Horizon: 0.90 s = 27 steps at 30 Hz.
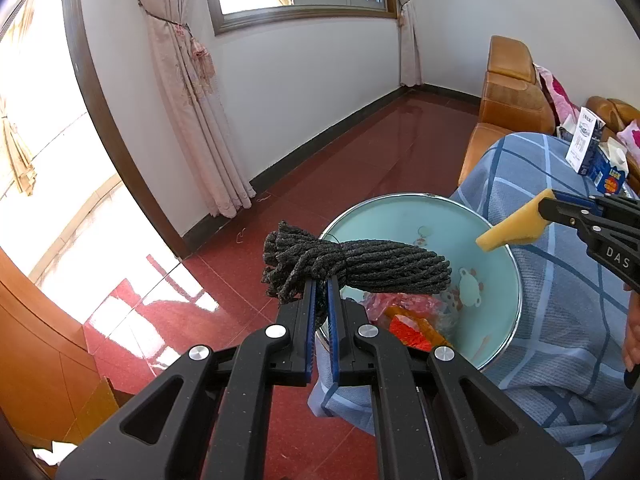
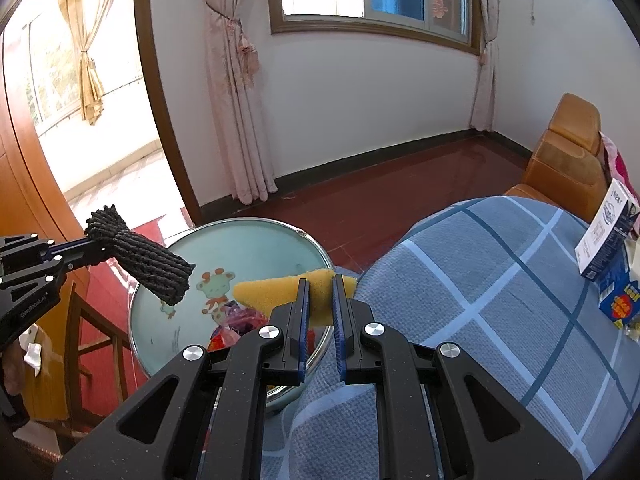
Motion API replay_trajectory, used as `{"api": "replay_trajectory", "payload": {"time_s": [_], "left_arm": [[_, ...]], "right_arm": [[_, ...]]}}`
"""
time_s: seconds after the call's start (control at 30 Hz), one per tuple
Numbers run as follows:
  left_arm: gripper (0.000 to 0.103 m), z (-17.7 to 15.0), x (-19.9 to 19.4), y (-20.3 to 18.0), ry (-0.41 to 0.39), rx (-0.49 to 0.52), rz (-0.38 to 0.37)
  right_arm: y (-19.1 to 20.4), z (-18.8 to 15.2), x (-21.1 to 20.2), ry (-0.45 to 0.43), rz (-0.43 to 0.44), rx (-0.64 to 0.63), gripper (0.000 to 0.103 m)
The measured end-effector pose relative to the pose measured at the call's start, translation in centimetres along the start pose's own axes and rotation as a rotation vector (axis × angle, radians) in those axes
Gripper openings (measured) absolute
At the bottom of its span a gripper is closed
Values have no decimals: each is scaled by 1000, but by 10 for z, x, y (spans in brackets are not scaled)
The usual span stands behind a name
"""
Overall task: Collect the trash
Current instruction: 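Hold the rope bundle and sponge above the bucket with both tools, then open both tools to drop the rope bundle and sponge into the bucket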
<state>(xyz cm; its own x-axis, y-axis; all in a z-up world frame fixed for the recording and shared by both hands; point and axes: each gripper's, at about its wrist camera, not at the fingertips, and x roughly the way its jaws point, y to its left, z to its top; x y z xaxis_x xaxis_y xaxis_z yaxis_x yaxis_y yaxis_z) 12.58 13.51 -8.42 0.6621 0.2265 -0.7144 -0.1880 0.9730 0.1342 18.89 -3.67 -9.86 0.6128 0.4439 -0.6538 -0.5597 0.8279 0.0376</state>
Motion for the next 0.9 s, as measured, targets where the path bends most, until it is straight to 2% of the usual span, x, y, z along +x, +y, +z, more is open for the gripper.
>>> {"api": "replay_trajectory", "payload": {"time_s": [0.7,0.83,0.87,0.9], "left_arm": [[6,4,-2,-3,-4,4,-24],[10,5,-4,-5,-13,1,-43],[24,5,-5,-6,-19,-2,-47],[34,5,-6,-6,-24,-5,-47]], "right_arm": [[2,1,1,-2,5,-6,12],[5,2,2,-7,27,-9,14],[5,1,2,-11,43,-6,15],[5,2,3,-14,50,-3,24]]}}
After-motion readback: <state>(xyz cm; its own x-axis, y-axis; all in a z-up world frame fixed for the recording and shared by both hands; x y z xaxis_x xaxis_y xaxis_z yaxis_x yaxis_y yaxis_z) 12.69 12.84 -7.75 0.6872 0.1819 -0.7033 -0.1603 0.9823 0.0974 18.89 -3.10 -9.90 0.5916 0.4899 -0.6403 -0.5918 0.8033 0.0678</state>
